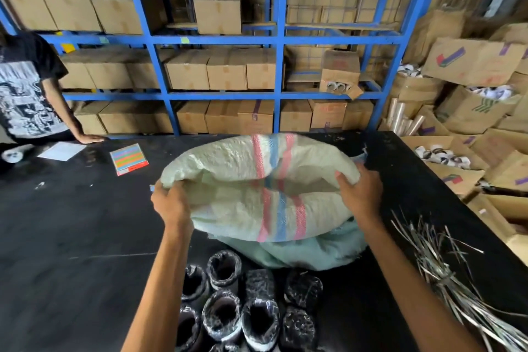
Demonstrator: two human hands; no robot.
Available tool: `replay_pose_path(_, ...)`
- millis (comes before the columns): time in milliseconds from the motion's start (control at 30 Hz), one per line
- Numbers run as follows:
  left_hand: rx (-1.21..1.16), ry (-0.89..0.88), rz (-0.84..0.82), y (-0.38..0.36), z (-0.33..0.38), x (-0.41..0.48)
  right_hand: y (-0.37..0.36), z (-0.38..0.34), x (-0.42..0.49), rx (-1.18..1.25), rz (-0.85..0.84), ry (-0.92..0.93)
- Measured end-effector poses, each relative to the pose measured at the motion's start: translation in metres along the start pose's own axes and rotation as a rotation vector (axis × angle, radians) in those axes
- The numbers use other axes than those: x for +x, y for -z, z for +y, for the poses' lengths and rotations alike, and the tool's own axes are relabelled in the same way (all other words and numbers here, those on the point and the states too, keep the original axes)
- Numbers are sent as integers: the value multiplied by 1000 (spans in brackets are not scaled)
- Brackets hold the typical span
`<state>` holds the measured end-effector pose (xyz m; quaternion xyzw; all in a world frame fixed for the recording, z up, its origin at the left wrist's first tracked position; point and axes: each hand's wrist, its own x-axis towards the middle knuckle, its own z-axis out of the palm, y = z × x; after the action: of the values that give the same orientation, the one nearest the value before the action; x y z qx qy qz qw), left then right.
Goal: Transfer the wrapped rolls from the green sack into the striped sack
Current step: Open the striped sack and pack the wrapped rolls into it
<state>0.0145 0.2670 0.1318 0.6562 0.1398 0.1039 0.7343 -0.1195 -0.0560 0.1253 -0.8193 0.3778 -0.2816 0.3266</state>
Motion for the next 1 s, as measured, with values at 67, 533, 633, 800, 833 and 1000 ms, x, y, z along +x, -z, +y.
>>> replay_pose_path(67, -23, 26, -19, -13, 6, -8, -11, -22, -12, 87, 66, -79)
replay_pose_path(533, 536, -302, 83, 34, 41, 25, -46, -94, -50, 100, 223, 204)
replay_pose_path(633, 439, -281, 79, 51, 49, 42, -61, -115, -58, 58, 244, 272)
replay_pose_path(800, 466, -152, 159, 104, 70, 100, -100, -170, -68, -29, 185, 324)
replay_pose_path(833, 485, -131, 182, 117, 75, 113, -108, -180, -70, -43, 164, 324)
replay_pose_path(1000, 585, -18, 231, 192, 80, 175, -176, -232, -100, -113, 3, 301)
